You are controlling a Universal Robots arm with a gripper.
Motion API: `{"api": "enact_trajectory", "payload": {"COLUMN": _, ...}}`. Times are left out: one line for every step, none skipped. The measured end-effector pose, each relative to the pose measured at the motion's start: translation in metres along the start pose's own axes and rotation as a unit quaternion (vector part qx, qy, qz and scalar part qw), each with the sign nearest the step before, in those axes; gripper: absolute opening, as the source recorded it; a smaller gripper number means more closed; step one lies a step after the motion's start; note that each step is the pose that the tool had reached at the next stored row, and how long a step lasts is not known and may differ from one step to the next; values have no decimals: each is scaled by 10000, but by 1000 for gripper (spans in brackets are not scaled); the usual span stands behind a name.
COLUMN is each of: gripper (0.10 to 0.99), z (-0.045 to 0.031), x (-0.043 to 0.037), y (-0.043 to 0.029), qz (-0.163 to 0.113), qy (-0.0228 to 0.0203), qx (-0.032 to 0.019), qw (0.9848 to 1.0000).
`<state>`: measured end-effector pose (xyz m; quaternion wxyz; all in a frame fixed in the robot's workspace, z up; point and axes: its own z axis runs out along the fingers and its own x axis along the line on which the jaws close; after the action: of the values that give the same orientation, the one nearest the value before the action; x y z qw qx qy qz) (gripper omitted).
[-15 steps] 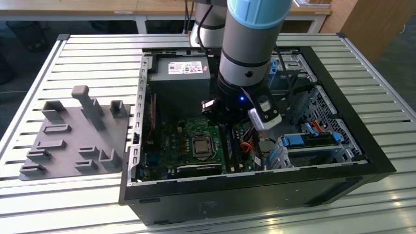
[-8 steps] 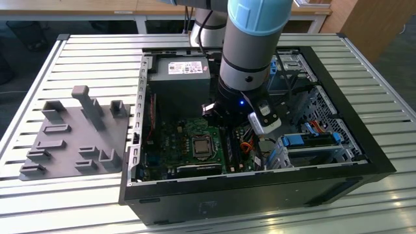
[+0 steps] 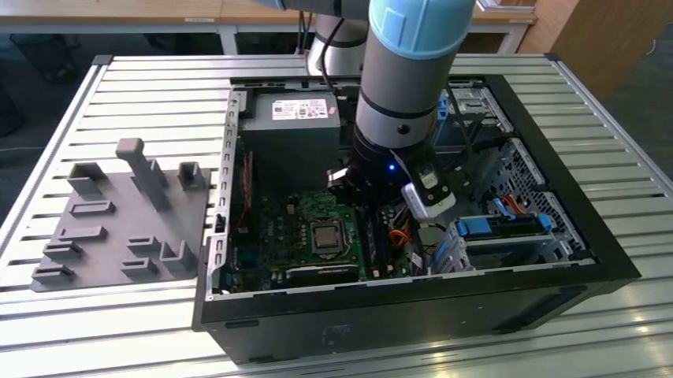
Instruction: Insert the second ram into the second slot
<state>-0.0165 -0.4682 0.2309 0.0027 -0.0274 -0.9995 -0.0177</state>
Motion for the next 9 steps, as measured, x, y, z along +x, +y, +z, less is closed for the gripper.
{"api": "enact_trajectory", "payload": {"gripper": 137, "z": -1, "x": 0, "y": -14, "qz": 1, "qy": 0, "qx": 1, "qw": 10000}}
{"api": "enact_trajectory", "payload": {"gripper": 137, "z": -1, "x": 0, "y": -20, "qz": 1, "qy": 0, "qx": 0, "qw": 10000}}
{"api": "enact_trajectory", "payload": {"gripper": 137, "z": 1, "x": -1, "y": -22, "qz": 1, "qy": 0, "qx": 0, "qw": 10000}}
{"api": "enact_trajectory", "payload": {"gripper": 137, "z": 5, "x": -4, "y": -22, "qz": 2, "qy": 0, "qx": -1, "qw": 10000}}
{"api": "enact_trajectory", "payload": {"gripper": 137, "z": 11, "x": -7, "y": -22, "qz": 3, "qy": 0, "qx": -1, "qw": 10000}}
{"api": "enact_trajectory", "payload": {"gripper": 137, "z": 19, "x": -12, "y": -23, "qz": 3, "qy": 0, "qx": 0, "qw": 10000}}
{"api": "enact_trajectory", "payload": {"gripper": 137, "z": 28, "x": -16, "y": -23, "qz": 5, "qy": 0, "qx": -1, "qw": 10000}}
{"api": "enact_trajectory", "payload": {"gripper": 137, "z": 38, "x": -17, "y": -23, "qz": 6, "qy": 0, "qx": 0, "qw": 10000}}
{"api": "enact_trajectory", "payload": {"gripper": 137, "z": 51, "x": -17, "y": -24, "qz": 6, "qy": 0, "qx": 1, "qw": 10000}}
